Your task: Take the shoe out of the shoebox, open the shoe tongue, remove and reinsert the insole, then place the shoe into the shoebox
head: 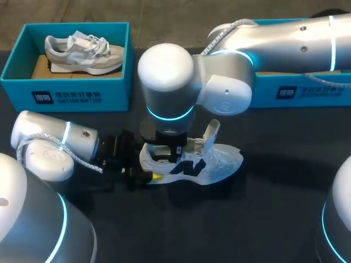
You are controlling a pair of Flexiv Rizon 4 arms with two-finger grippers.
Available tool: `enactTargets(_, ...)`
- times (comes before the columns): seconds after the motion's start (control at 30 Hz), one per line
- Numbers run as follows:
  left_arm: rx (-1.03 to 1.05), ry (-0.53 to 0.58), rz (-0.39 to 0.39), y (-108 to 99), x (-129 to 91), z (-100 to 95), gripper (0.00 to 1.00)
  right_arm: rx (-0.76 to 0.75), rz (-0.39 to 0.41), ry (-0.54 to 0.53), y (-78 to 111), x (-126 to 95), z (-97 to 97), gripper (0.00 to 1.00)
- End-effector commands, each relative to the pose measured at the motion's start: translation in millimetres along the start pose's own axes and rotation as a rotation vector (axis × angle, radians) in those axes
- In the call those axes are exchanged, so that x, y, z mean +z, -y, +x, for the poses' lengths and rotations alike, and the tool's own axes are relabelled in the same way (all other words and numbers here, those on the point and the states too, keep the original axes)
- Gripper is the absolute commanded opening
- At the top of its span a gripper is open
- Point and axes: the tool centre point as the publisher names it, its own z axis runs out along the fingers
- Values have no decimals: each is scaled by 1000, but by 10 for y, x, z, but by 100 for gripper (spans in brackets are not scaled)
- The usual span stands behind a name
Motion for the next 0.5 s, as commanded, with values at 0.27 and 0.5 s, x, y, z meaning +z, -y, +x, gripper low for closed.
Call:
enactTargets(0.27,-1,-2,-5,-42,12,-9,0,39,17,-43,60,111,124,0)
enactTargets(0.5,-1,-2,-5,-42,12,-9,0,62,32,-42,86,201,97,0)
